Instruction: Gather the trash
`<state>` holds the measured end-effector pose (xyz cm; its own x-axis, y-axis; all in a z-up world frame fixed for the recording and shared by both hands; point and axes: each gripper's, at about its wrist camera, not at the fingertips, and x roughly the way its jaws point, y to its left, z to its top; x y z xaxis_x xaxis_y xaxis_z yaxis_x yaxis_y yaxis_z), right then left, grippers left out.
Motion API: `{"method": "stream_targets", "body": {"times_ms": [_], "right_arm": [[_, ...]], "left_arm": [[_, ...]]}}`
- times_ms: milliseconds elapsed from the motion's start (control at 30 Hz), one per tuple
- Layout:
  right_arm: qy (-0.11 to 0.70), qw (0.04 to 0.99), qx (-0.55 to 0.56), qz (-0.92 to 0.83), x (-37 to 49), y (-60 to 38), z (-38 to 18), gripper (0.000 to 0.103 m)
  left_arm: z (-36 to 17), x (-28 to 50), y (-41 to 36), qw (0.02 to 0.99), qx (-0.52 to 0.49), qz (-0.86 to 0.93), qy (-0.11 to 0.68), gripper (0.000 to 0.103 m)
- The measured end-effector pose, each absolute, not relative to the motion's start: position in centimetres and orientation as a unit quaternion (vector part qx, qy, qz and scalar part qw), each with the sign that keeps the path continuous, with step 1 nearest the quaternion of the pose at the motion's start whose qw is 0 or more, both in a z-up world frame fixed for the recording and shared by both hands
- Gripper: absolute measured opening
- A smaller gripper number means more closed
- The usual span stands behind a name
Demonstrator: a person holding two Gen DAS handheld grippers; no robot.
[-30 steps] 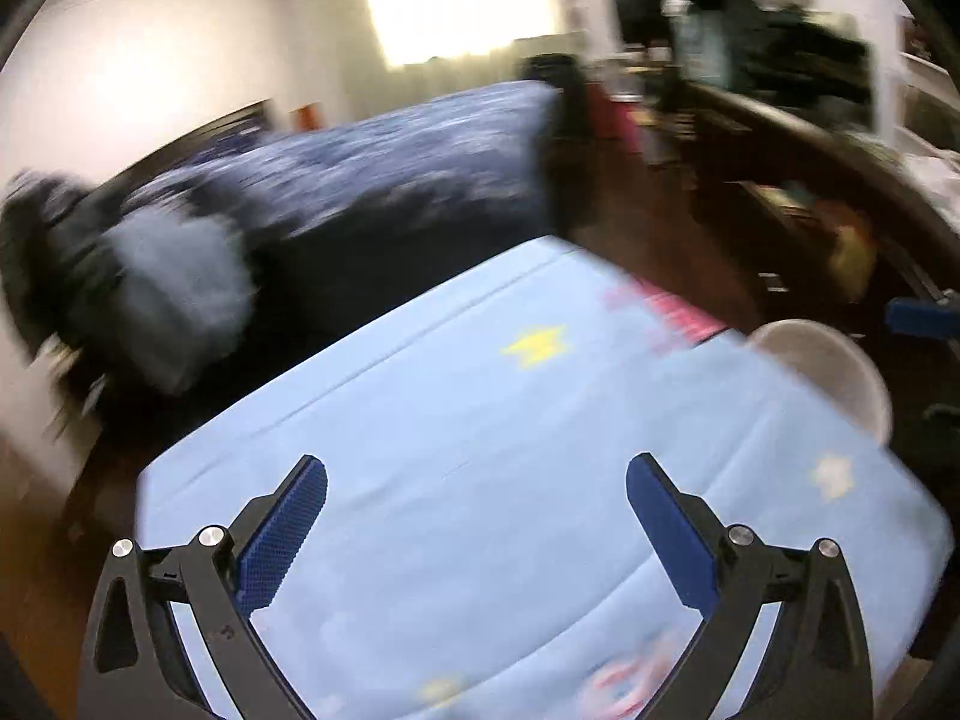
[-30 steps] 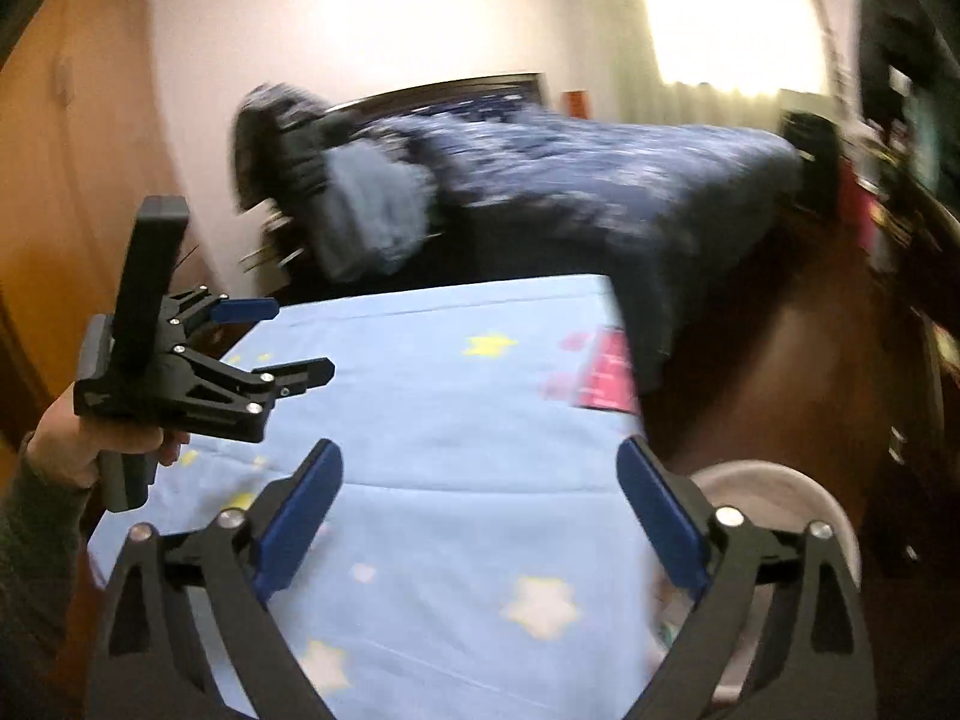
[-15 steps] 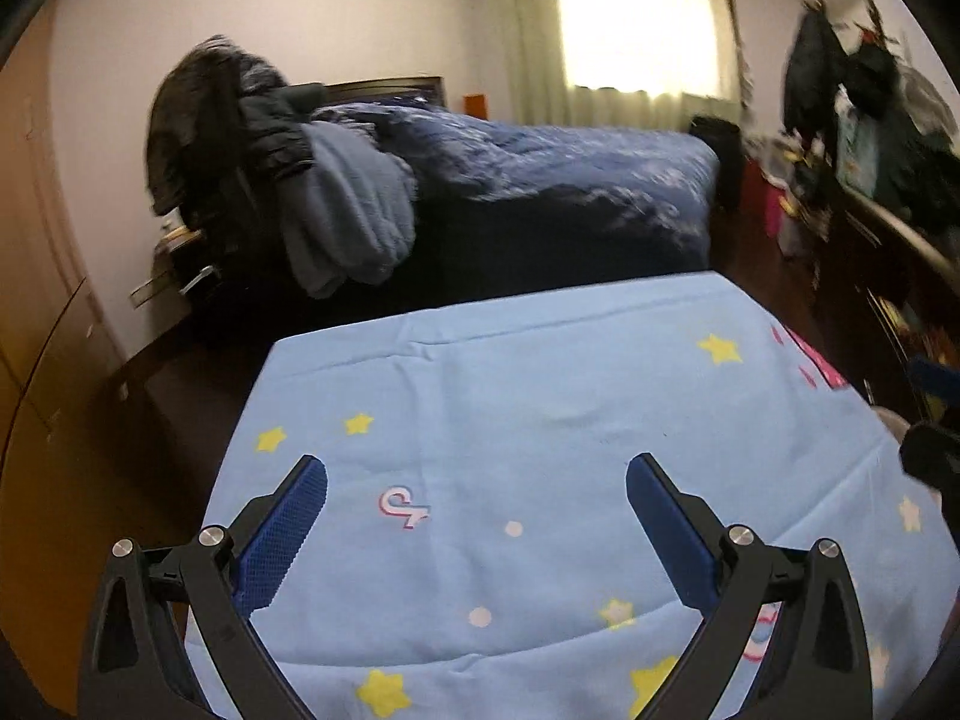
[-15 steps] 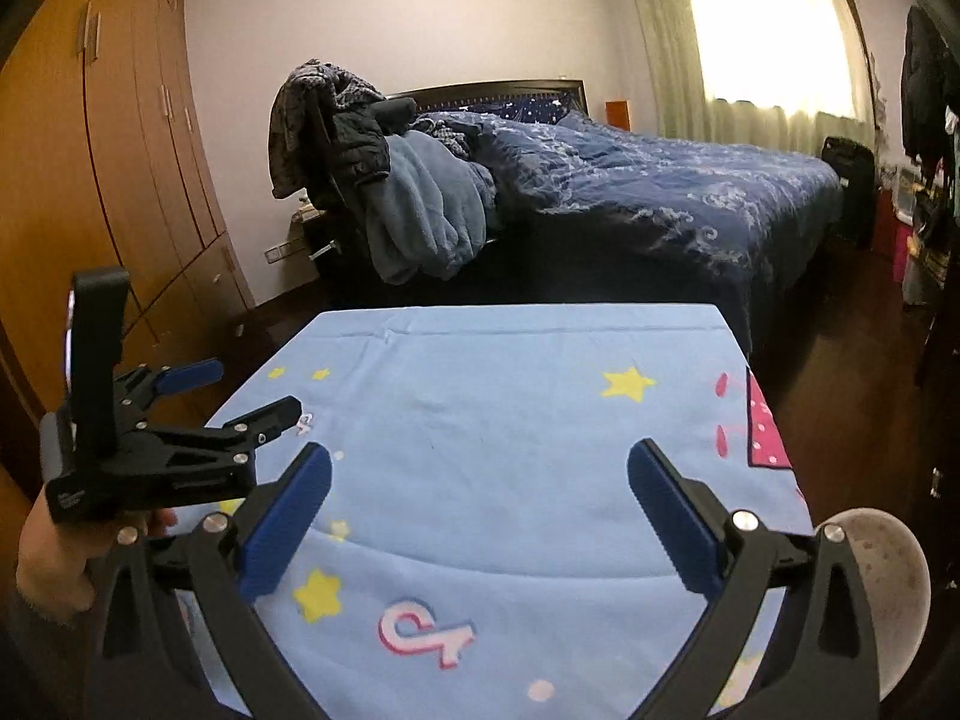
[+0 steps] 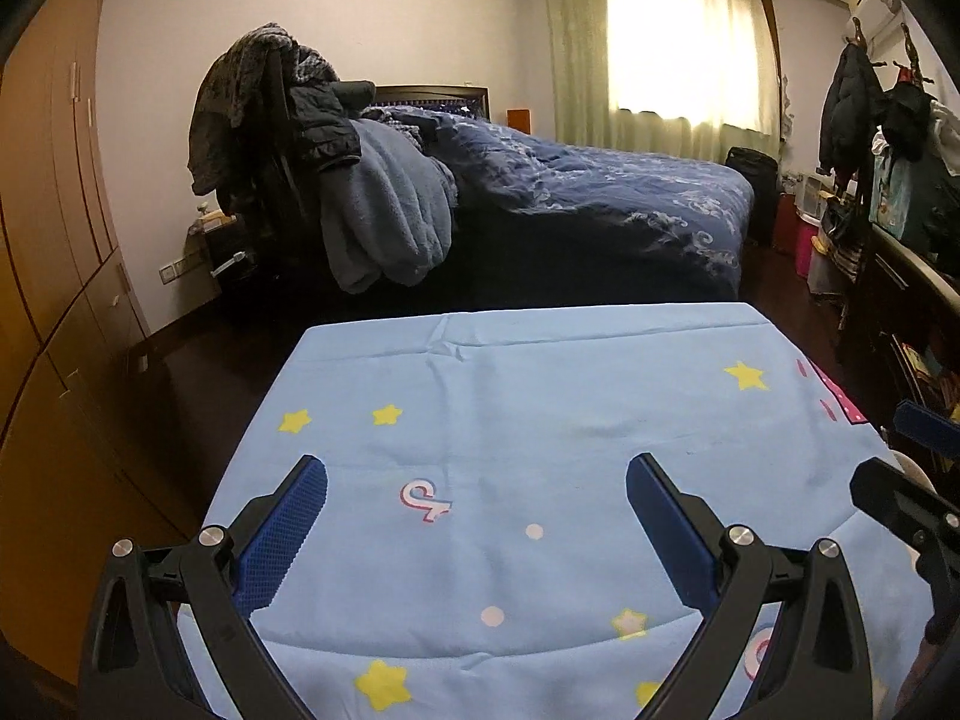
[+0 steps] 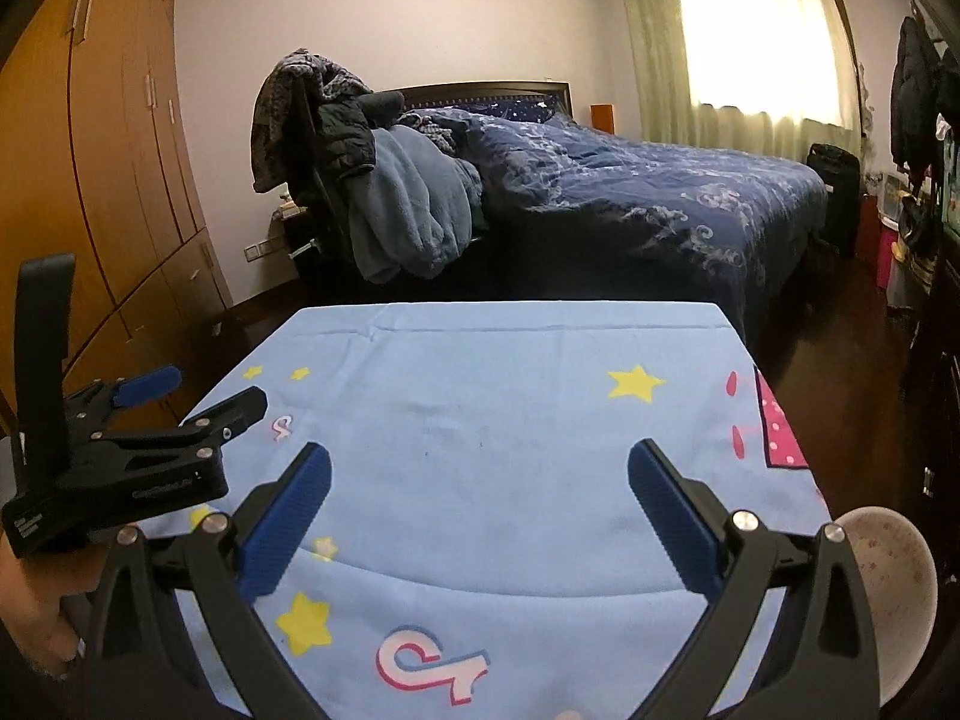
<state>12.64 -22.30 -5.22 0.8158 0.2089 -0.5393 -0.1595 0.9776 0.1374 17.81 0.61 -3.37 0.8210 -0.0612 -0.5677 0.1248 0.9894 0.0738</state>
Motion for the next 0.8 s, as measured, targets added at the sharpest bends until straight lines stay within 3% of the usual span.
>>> {"method": "stream_targets", "body": {"times_ms": [800], "right_arm": [[0.270, 0.959, 0.051, 0.072, 10.8, -24.0, -4.4, 0.100]], "left_arm": [[-1.7, 15.4, 0.2, 0.961, 0.043, -0.042, 0.269, 0.100]]}}
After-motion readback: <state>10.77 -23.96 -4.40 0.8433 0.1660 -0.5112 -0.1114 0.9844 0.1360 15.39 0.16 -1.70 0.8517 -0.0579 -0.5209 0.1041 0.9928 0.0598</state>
